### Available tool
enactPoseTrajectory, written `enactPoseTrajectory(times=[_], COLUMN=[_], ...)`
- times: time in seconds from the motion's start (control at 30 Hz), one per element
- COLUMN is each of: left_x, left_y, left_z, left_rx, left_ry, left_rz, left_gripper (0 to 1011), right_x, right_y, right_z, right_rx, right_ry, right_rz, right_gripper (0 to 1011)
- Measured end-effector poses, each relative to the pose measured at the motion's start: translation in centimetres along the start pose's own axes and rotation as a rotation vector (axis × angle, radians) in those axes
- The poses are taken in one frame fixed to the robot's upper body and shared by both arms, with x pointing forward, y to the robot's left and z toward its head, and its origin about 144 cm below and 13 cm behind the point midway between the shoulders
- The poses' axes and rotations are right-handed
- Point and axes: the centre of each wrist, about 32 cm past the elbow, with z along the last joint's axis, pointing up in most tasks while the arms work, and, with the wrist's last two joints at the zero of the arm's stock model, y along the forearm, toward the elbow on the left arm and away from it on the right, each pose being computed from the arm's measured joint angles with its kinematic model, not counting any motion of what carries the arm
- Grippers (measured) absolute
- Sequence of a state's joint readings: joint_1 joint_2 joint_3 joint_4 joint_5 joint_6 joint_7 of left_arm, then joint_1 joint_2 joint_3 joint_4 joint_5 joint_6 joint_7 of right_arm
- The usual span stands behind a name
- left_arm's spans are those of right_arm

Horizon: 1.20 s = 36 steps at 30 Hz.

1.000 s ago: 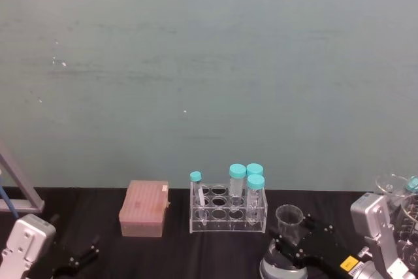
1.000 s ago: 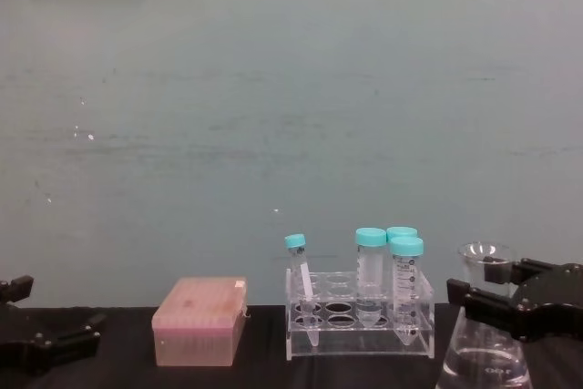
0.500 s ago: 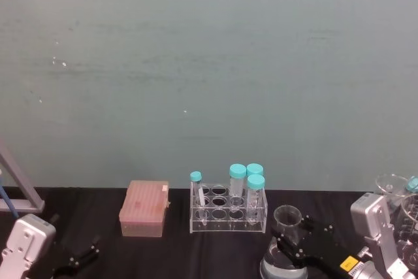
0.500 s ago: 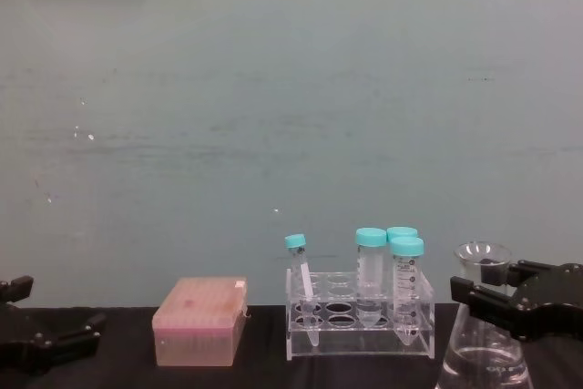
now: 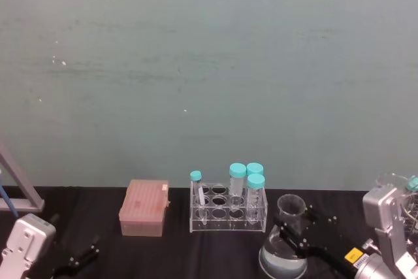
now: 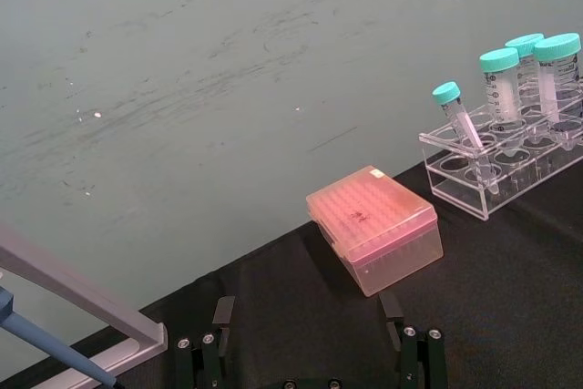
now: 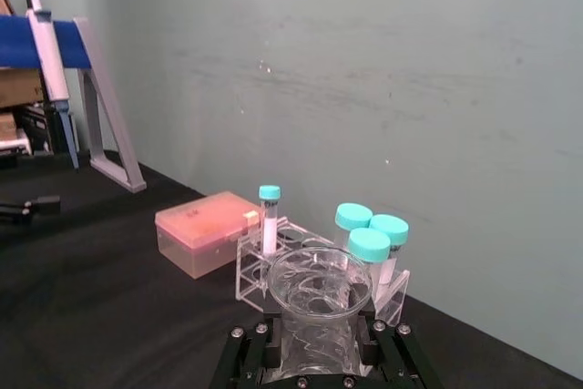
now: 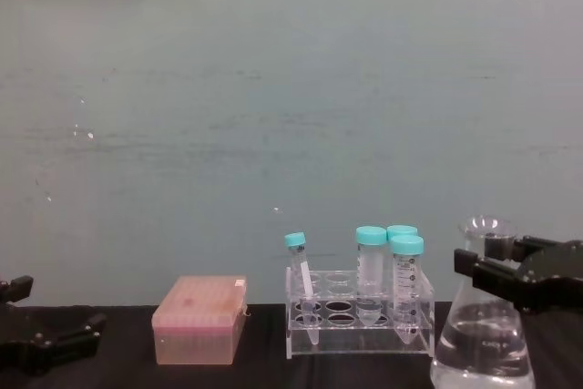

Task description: Pick up the beaker with the right gripper, shake it three times, and then put it down.

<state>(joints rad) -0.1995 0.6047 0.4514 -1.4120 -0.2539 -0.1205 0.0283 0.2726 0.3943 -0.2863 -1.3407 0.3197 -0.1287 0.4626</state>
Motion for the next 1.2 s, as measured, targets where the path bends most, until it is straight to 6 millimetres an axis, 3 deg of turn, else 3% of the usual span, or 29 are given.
enactPoseTrajectory(times=[0.3,0.43,0.77,1.2], left_x=[0.0,0.0,0.0,0.0], left_y=[0.0,0.0,0.0,0.0], left_z=[0.0,0.0,0.0,0.0], left_rx=[0.000,0.000,0.000,0.000], left_ry=[0.000,0.000,0.000,0.000], left_rz=[0.000,0.000,0.000,0.000], left_gripper=[1000,1000,1000,1000], right_x=[0.2,0.2,0.1,-0.7], right_y=[0.3,0.6,0.9,0.5], right_z=[1.1,1.4,1.7,1.4], right_rx=[0.021,0.028,0.108,0.093], right_ry=[0.015,0.144,0.724,1.008], right_rz=[0.011,0.018,0.002,-0.042], right_gripper=[452,452,452,452])
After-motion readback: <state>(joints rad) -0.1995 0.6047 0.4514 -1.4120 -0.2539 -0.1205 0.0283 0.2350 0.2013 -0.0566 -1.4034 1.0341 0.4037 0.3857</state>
